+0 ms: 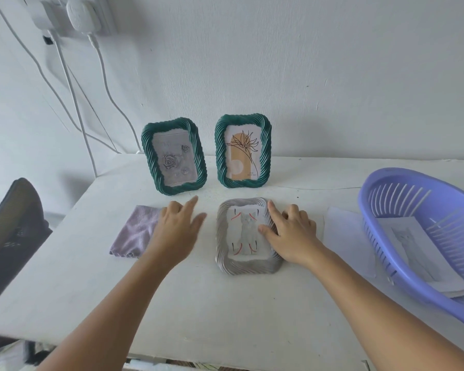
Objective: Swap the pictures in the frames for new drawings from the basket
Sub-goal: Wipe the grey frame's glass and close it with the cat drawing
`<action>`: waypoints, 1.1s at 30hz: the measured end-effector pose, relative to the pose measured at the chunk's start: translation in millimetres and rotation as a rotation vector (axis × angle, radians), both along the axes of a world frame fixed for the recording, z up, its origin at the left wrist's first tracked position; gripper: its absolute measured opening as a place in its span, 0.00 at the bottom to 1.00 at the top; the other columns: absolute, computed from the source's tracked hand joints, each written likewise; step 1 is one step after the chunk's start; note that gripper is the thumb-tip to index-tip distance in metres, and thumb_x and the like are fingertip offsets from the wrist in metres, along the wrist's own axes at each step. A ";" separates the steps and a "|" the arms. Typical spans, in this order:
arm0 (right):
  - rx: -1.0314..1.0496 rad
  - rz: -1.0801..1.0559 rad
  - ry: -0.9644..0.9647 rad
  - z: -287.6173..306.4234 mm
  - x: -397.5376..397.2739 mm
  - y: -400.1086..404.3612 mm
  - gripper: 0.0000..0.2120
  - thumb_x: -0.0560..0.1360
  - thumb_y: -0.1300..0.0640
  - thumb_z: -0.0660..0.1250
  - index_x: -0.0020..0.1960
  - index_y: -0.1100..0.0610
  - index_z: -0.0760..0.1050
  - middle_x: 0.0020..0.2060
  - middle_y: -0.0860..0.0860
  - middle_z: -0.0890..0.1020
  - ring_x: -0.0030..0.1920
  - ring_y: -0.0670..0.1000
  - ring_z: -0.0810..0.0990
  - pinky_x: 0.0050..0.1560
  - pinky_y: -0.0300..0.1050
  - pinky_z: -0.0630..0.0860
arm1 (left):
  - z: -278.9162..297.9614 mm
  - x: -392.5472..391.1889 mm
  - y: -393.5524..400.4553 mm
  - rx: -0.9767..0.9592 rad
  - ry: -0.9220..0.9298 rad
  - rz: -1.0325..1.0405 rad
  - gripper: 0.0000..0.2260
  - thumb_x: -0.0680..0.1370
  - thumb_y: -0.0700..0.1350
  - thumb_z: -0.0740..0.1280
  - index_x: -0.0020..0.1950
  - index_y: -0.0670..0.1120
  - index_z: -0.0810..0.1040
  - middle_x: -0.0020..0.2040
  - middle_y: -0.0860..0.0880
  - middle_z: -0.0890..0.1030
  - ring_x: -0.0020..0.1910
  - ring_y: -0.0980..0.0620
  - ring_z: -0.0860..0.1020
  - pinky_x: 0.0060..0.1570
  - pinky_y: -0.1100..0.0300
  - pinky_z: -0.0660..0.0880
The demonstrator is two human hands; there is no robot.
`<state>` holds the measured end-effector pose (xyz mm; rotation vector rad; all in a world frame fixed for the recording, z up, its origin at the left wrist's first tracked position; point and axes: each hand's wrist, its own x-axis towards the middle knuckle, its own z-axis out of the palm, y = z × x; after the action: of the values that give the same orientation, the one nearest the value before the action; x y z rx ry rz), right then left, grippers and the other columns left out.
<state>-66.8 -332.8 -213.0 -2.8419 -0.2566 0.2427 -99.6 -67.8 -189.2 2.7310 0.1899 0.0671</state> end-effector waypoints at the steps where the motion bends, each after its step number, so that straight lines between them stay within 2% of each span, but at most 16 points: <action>1: 0.002 -0.002 -0.001 -0.6 0.0 -0.1 0.34 0.81 0.33 0.50 0.82 0.45 0.46 0.62 0.53 0.65 0.65 0.57 0.64 0.69 0.55 0.61 | 4.0 -2.1 11.0 0.028 -0.045 0.063 0.25 0.84 0.57 0.56 0.81 0.54 0.60 0.66 0.40 0.71 0.66 0.39 0.67 0.66 0.43 0.65; 3: 0.005 -0.004 -0.001 -1.0 0.4 0.2 0.34 0.81 0.34 0.50 0.82 0.44 0.46 0.63 0.53 0.65 0.66 0.58 0.64 0.69 0.55 0.61 | 8.9 -5.7 37.1 0.090 -0.075 0.191 0.23 0.85 0.53 0.56 0.81 0.54 0.60 0.65 0.37 0.71 0.64 0.37 0.67 0.64 0.43 0.65; 5: 0.008 -0.005 0.003 -0.8 0.9 0.4 0.34 0.81 0.34 0.50 0.82 0.44 0.47 0.62 0.53 0.65 0.66 0.58 0.64 0.70 0.55 0.61 | 11.8 -9.2 63.2 0.130 -0.017 0.299 0.24 0.85 0.52 0.56 0.81 0.57 0.58 0.65 0.37 0.70 0.63 0.35 0.67 0.63 0.43 0.66; 8: 0.007 -0.007 0.004 0.0 0.9 0.7 0.33 0.81 0.34 0.51 0.82 0.44 0.47 0.62 0.53 0.65 0.65 0.58 0.65 0.70 0.55 0.61 | 9.9 -12.2 91.2 0.147 0.150 0.385 0.26 0.83 0.58 0.56 0.80 0.68 0.51 0.67 0.38 0.68 0.64 0.34 0.66 0.63 0.43 0.67; 10: 0.006 -0.006 0.000 0.2 0.5 0.6 0.34 0.81 0.34 0.51 0.82 0.44 0.48 0.62 0.53 0.65 0.65 0.58 0.65 0.69 0.55 0.61 | 6.4 -13.9 98.1 0.119 0.215 0.381 0.27 0.82 0.60 0.57 0.79 0.71 0.50 0.68 0.38 0.67 0.65 0.34 0.66 0.65 0.42 0.68; 12: 0.006 -0.007 -0.004 0.2 0.1 0.6 0.34 0.81 0.34 0.51 0.82 0.44 0.48 0.62 0.53 0.65 0.66 0.58 0.65 0.69 0.55 0.61 | 4.4 -15.0 99.8 0.072 0.220 0.379 0.28 0.81 0.61 0.59 0.78 0.71 0.51 0.68 0.39 0.67 0.66 0.34 0.66 0.65 0.42 0.68; 15: 0.013 -0.007 -0.002 0.6 -0.7 1.0 0.34 0.81 0.34 0.51 0.82 0.44 0.48 0.63 0.53 0.65 0.66 0.58 0.65 0.69 0.55 0.61 | 1.6 -11.1 105.5 -0.019 0.178 0.373 0.33 0.80 0.58 0.65 0.81 0.64 0.51 0.67 0.38 0.71 0.65 0.34 0.70 0.63 0.42 0.72; 17: 0.014 -0.004 -0.002 1.5 -0.8 0.9 0.34 0.81 0.33 0.51 0.82 0.44 0.48 0.63 0.53 0.65 0.66 0.58 0.65 0.69 0.55 0.61 | 0.0 -7.9 108.1 -0.099 0.113 0.361 0.36 0.79 0.52 0.68 0.82 0.56 0.52 0.62 0.39 0.77 0.62 0.36 0.74 0.58 0.44 0.75; 19: 0.019 -0.006 0.003 1.9 -0.4 0.4 0.34 0.81 0.33 0.51 0.82 0.44 0.48 0.63 0.53 0.65 0.67 0.58 0.64 0.69 0.55 0.60 | 1.6 -7.6 102.8 -0.181 0.051 0.326 0.35 0.79 0.45 0.68 0.82 0.51 0.56 0.51 0.44 0.79 0.54 0.41 0.76 0.48 0.49 0.75; 21: 0.026 -0.003 0.015 3.6 -0.8 0.4 0.35 0.81 0.33 0.51 0.82 0.44 0.47 0.64 0.54 0.65 0.67 0.58 0.64 0.69 0.55 0.61 | 5.7 -9.8 95.2 -0.243 -0.016 0.273 0.33 0.79 0.41 0.67 0.81 0.52 0.59 0.45 0.47 0.77 0.45 0.46 0.76 0.37 0.54 0.73; 24: 0.056 0.003 -0.054 9.7 -2.7 2.5 0.36 0.80 0.33 0.52 0.82 0.44 0.45 0.64 0.53 0.66 0.65 0.57 0.66 0.67 0.56 0.63 | 22.1 -14.0 83.0 -0.337 -0.049 0.130 0.34 0.79 0.42 0.69 0.80 0.61 0.58 0.47 0.48 0.76 0.40 0.48 0.76 0.31 0.58 0.73; 26: 0.198 0.047 -0.165 19.8 -4.7 7.4 0.35 0.81 0.35 0.56 0.82 0.42 0.46 0.64 0.51 0.67 0.65 0.55 0.67 0.67 0.55 0.63 | 38.7 -16.0 74.0 -0.383 -0.032 -0.020 0.35 0.79 0.41 0.71 0.76 0.69 0.58 0.49 0.49 0.76 0.39 0.49 0.77 0.29 0.59 0.75; 27: 0.338 0.090 -0.175 28.3 -6.3 11.2 0.35 0.81 0.37 0.59 0.82 0.41 0.47 0.64 0.50 0.68 0.66 0.53 0.66 0.69 0.53 0.63 | 47.3 -16.2 68.9 -0.393 -0.022 -0.093 0.36 0.79 0.41 0.71 0.73 0.73 0.59 0.49 0.49 0.76 0.39 0.50 0.77 0.31 0.59 0.76; 29: 0.644 0.189 -0.078 47.4 -10.7 22.2 0.37 0.80 0.41 0.66 0.82 0.39 0.49 0.67 0.46 0.68 0.70 0.47 0.64 0.72 0.48 0.61 | 63.8 -16.1 55.8 -0.413 0.000 -0.208 0.38 0.78 0.40 0.71 0.69 0.79 0.60 0.48 0.51 0.77 0.38 0.52 0.77 0.34 0.58 0.76; 31: 0.808 0.264 0.069 63.4 -13.6 33.2 0.40 0.77 0.44 0.71 0.81 0.36 0.50 0.71 0.42 0.68 0.73 0.41 0.63 0.72 0.43 0.62 | 76.2 -15.3 40.5 -0.433 0.029 -0.299 0.38 0.78 0.40 0.72 0.70 0.79 0.60 0.46 0.55 0.77 0.37 0.55 0.76 0.37 0.57 0.77; 33: 0.871 0.304 0.187 74.2 -14.9 40.6 0.39 0.76 0.46 0.74 0.80 0.38 0.56 0.72 0.40 0.70 0.73 0.38 0.64 0.72 0.43 0.65 | 85.2 -14.6 24.0 -0.464 0.058 -0.368 0.36 0.78 0.41 0.73 0.74 0.73 0.62 0.45 0.55 0.77 0.38 0.52 0.77 0.40 0.56 0.77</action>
<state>-81.7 -292.2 -138.9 -1.9024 -0.5859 0.3487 -114.3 -43.8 -104.1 2.2627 -0.2537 -0.1431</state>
